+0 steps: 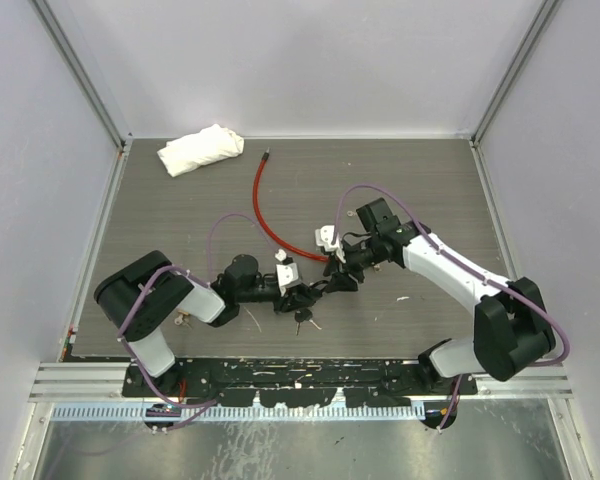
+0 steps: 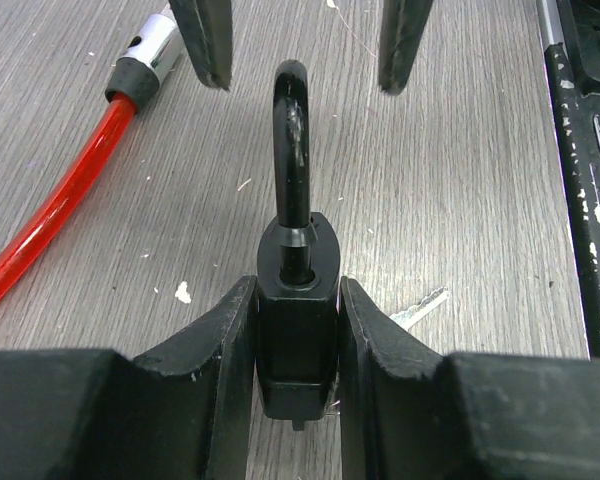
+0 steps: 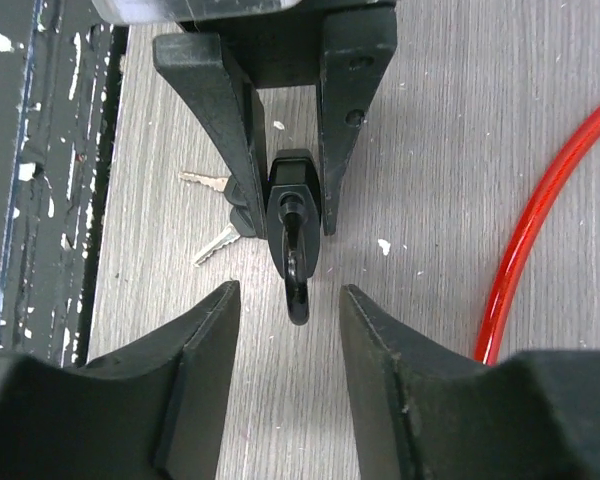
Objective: Lock with the key
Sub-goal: Lock the lock.
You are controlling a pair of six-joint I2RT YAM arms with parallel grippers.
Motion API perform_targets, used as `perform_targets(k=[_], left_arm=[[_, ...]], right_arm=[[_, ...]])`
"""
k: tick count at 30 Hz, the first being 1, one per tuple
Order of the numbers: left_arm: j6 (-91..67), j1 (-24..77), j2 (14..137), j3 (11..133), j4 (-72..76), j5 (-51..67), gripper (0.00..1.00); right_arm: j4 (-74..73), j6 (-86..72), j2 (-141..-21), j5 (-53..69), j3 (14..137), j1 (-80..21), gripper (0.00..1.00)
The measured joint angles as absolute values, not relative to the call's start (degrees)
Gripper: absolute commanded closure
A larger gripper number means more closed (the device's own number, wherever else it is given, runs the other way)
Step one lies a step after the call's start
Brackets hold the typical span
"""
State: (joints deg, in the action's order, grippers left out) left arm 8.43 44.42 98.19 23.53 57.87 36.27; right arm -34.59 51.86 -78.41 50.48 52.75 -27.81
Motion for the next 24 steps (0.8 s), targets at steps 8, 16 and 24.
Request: perform_targets(k=[8, 16, 24], left_arm=[[8.69, 44.51, 98.13, 24.25, 56.14, 36.27, 1.00], [9.06, 44.51, 98.13, 24.25, 55.44, 36.29, 1.00], [8.99, 44.49, 98.59, 24.01, 56.53, 37.19, 1.00]], right_arm=[[-35.24, 53.60, -80.77, 50.15, 52.71, -28.47, 0.78], [-36.21, 55.16, -81.89, 48.71, 52.99, -29.32, 0.99], [-34.98, 53.91, -81.36, 46.63, 53.01, -31.40, 0.99]])
